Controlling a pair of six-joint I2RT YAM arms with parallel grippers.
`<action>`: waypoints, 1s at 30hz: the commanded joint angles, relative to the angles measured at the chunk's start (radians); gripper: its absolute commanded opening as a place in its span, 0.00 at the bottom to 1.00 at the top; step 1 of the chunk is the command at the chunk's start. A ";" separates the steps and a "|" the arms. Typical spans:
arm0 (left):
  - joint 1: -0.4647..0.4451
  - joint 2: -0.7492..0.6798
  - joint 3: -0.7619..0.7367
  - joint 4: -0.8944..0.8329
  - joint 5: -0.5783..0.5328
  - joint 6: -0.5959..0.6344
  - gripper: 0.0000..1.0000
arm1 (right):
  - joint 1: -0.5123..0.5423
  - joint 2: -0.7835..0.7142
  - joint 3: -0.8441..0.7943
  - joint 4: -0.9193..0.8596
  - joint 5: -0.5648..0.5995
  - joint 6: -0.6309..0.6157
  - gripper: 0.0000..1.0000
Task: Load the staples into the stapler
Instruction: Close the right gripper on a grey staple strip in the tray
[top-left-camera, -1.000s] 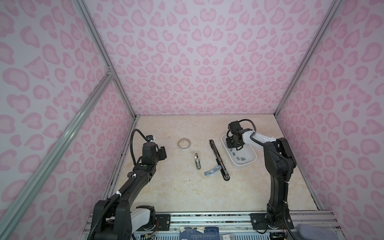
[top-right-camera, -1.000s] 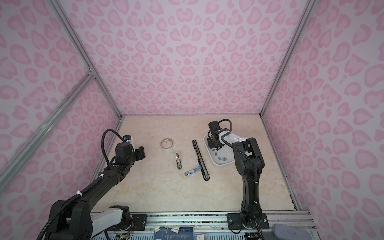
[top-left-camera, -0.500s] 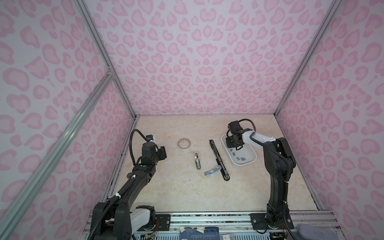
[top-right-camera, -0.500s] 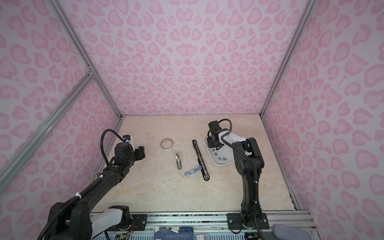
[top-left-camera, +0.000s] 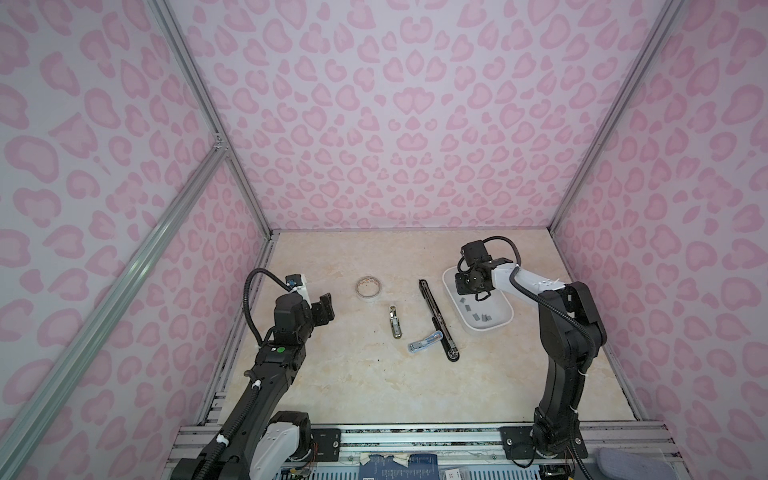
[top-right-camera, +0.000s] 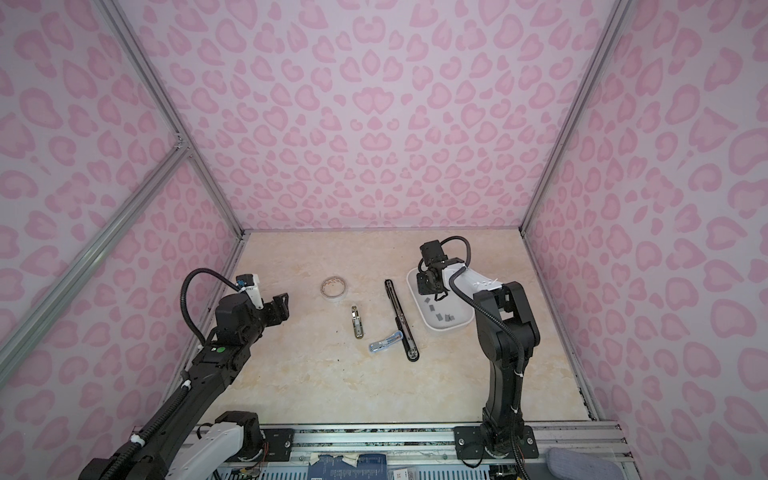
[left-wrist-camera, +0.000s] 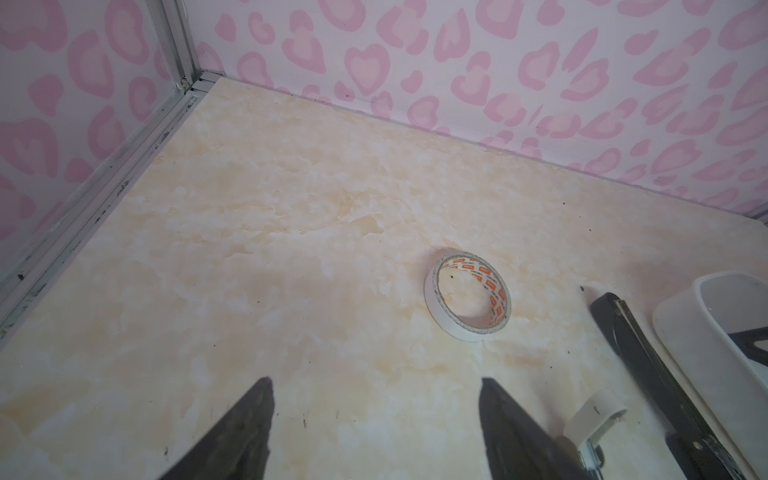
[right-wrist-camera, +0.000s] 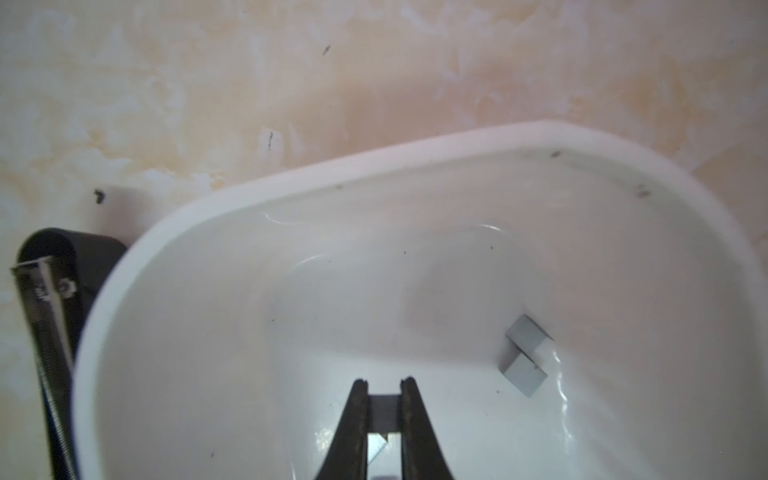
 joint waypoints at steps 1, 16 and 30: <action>0.001 -0.020 -0.011 -0.007 0.012 -0.017 0.79 | -0.006 0.039 -0.005 0.004 0.021 0.003 0.12; 0.000 0.026 0.015 -0.013 -0.008 0.005 0.79 | -0.028 0.091 0.038 -0.021 0.009 -0.024 0.28; 0.000 0.014 0.011 -0.019 -0.015 0.011 0.79 | -0.022 0.108 0.052 -0.029 -0.007 -0.013 0.20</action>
